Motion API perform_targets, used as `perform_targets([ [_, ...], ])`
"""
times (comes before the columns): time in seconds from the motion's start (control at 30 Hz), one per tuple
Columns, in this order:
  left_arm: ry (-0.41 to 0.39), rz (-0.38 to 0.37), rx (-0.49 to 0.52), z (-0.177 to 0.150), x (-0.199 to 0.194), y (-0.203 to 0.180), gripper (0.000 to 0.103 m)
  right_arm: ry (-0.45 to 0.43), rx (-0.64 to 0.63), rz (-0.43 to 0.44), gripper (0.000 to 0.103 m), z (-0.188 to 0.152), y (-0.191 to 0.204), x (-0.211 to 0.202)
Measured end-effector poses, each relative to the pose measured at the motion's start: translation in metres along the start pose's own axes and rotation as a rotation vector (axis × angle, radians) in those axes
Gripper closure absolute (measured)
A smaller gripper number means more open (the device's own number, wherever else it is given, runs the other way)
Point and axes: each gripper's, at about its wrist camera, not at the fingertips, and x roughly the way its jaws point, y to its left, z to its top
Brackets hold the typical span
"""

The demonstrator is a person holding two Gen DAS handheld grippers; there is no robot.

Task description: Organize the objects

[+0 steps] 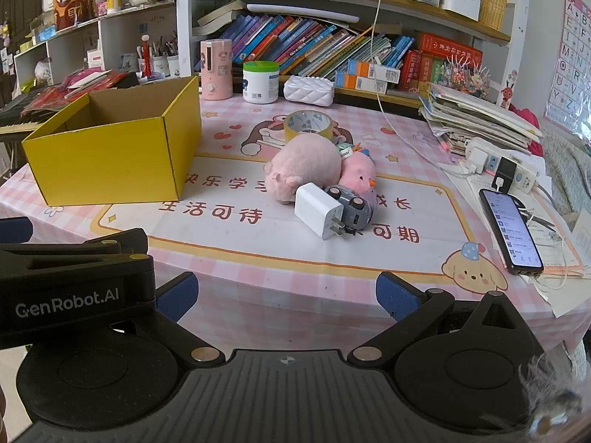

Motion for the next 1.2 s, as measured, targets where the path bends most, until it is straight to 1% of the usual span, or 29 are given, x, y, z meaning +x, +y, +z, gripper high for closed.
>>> perform_targets([
  [1.0,0.013,-0.001,-0.004,-0.0033,0.0007,0.0,0.0,0.002,0.0,-0.001,0.0,0.0014,-0.0017,-0.0003],
  [1.2,0.018,0.0,-0.003,-0.0029,0.0001,0.0003,0.0,0.006,-0.001,-0.002,0.0,-0.0056,0.0001,0.0019],
])
